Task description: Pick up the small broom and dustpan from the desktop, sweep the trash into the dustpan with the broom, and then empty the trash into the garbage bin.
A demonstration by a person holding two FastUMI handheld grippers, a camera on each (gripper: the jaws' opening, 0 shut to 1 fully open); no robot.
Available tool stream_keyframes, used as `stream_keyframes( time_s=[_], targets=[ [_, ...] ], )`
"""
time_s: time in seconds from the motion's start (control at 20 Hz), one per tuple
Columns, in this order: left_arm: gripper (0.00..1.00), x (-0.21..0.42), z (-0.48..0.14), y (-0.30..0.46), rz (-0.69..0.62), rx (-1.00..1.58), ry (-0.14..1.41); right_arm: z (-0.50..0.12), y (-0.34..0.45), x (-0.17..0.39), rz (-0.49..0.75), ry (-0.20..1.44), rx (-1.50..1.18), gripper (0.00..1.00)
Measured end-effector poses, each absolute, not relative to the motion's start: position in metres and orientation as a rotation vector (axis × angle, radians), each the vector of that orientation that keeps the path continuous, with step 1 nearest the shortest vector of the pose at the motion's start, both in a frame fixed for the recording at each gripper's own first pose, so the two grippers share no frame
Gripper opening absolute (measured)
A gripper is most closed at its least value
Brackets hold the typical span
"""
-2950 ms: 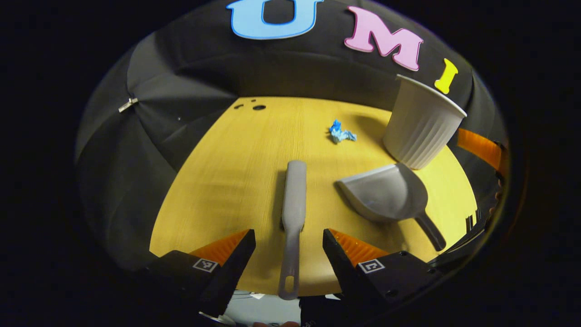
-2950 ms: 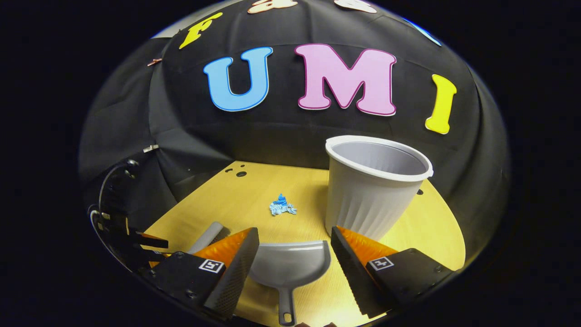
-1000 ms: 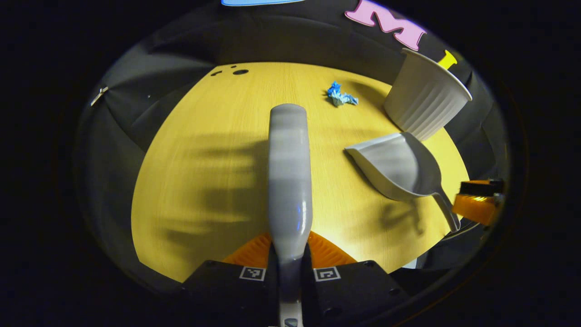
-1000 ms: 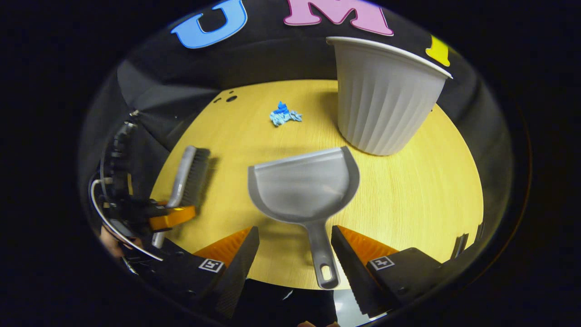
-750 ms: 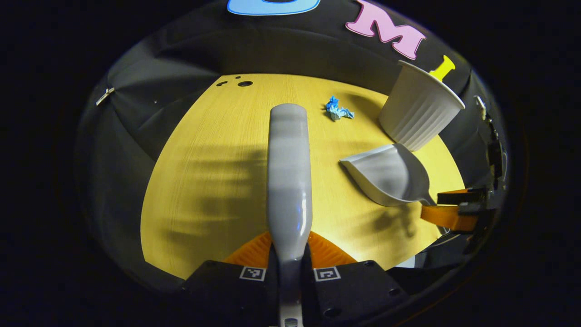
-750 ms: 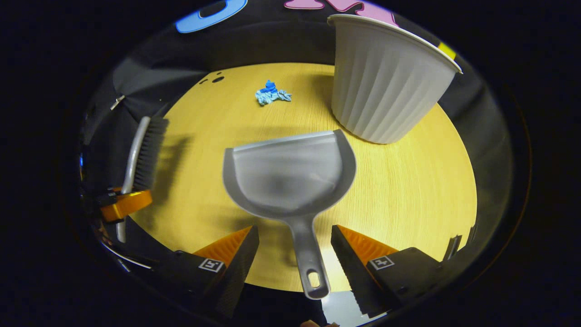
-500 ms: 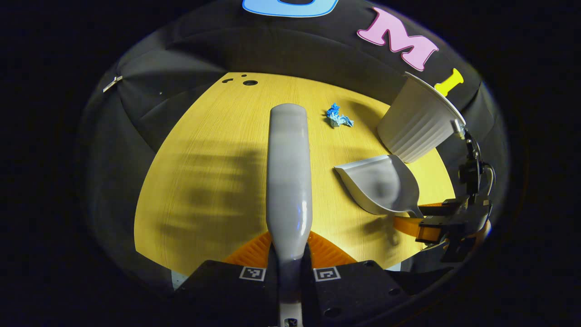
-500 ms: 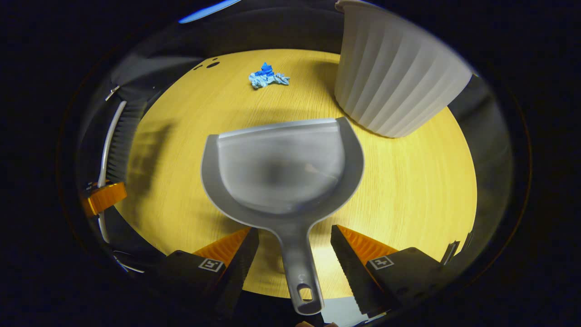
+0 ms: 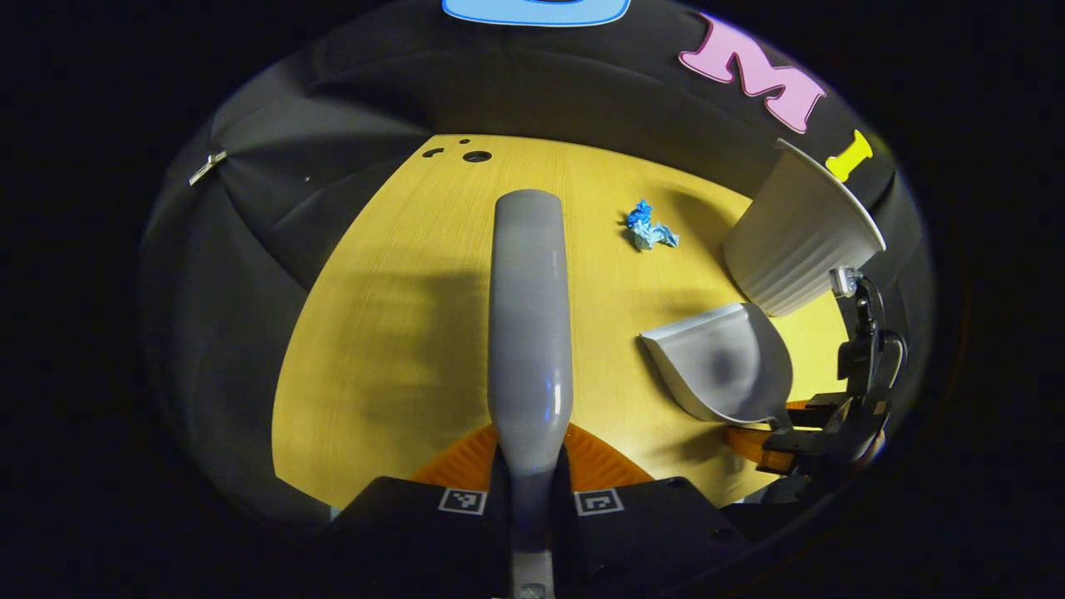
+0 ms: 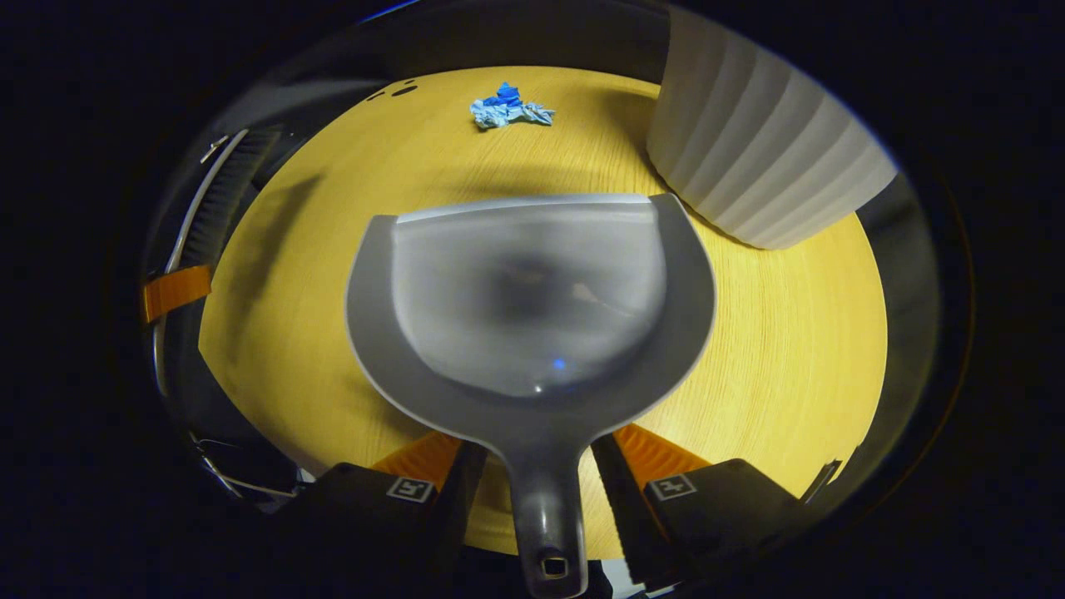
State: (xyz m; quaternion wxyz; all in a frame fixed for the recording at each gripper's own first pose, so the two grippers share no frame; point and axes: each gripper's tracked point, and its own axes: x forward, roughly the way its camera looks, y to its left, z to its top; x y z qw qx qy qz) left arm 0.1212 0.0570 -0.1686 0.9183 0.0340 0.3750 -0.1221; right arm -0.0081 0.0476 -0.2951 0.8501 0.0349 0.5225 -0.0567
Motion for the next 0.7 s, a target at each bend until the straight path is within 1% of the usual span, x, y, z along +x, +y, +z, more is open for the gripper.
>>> stream_keyframes(
  time_s=[0.05,0.1,0.15,0.2,0.25,0.35,0.4,0.45,0.5,0.7],
  targets=[
    [0.24,0.129,-0.168,0.055,-0.250,0.085,0.769,-0.296,0.043,-0.006,-0.128,1.099,0.081,0.72],
    [0.24,0.140,-0.166,0.053,-0.257,0.112,0.752,-0.295,0.042,-0.008,-0.127,1.108,0.095,0.58],
    [0.26,0.154,-0.168,0.048,-0.278,0.150,0.741,-0.293,0.041,-0.009,-0.112,1.110,0.096,0.48],
    [0.26,0.165,-0.169,0.042,-0.305,0.181,0.744,-0.293,0.043,-0.010,-0.085,1.109,0.093,0.34],
    [0.24,0.177,-0.170,0.037,-0.323,0.212,0.749,-0.293,0.043,-0.010,-0.048,1.115,0.090,0.39],
    [0.24,0.205,-0.168,0.022,-0.359,0.261,0.749,-0.294,0.042,-0.013,-0.004,1.124,0.096,0.38],
    [0.24,0.221,-0.167,0.011,-0.383,0.290,0.747,-0.294,0.041,-0.016,0.017,1.140,0.102,0.28],
    [0.24,0.238,-0.165,0.004,-0.399,0.322,0.742,-0.295,0.042,-0.019,0.039,1.151,0.107,0.35],
    [0.22,0.253,-0.162,-0.003,-0.414,0.359,0.737,-0.294,0.039,-0.023,0.062,1.164,0.102,0.34],
    [0.24,0.314,-0.151,-0.023,-0.443,0.558,0.706,-0.285,0.023,-0.036,0.115,1.164,0.012,0.34]
  ],
)
